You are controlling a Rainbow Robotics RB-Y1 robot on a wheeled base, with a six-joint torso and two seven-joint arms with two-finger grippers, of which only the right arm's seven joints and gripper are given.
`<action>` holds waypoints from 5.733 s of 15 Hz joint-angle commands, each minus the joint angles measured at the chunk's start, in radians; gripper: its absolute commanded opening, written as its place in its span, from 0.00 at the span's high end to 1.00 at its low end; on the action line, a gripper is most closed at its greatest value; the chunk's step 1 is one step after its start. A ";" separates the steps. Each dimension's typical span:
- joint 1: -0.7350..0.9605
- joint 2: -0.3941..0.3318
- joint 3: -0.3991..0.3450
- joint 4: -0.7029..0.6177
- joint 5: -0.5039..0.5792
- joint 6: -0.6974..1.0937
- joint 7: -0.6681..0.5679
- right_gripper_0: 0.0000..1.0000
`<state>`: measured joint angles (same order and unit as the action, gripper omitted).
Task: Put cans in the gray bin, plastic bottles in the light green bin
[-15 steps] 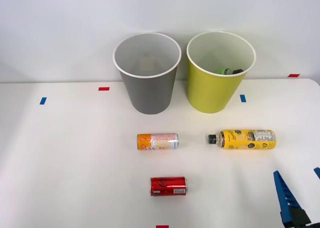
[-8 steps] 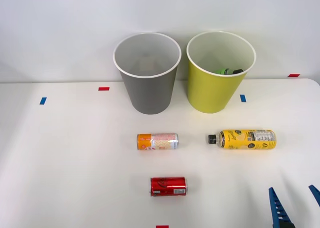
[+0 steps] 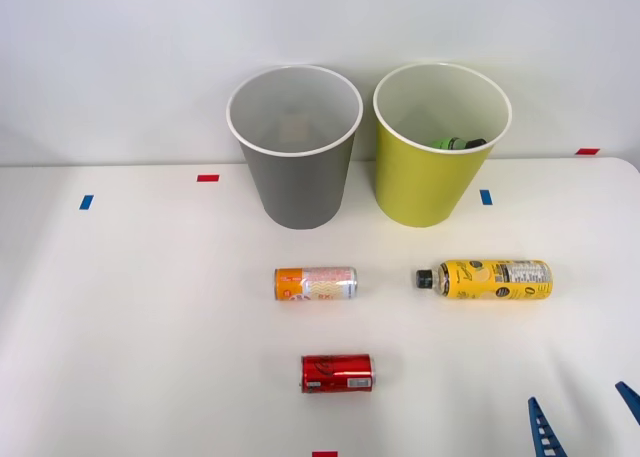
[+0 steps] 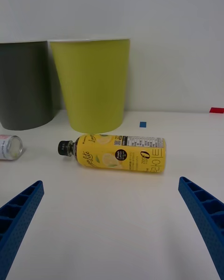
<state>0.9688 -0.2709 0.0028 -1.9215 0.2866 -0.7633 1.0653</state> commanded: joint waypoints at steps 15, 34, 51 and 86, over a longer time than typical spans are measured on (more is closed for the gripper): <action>0.120 0.042 -0.006 -0.057 0.120 -0.013 0.019 0.00; 0.120 0.042 -0.006 -0.057 0.120 -0.013 0.019 0.00; 0.120 0.042 -0.006 -0.057 0.120 -0.013 0.019 0.00; 0.120 0.042 -0.006 -0.057 0.120 -0.013 0.019 0.00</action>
<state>1.0891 -0.2285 -0.0031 -1.9788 0.4065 -0.7762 1.0846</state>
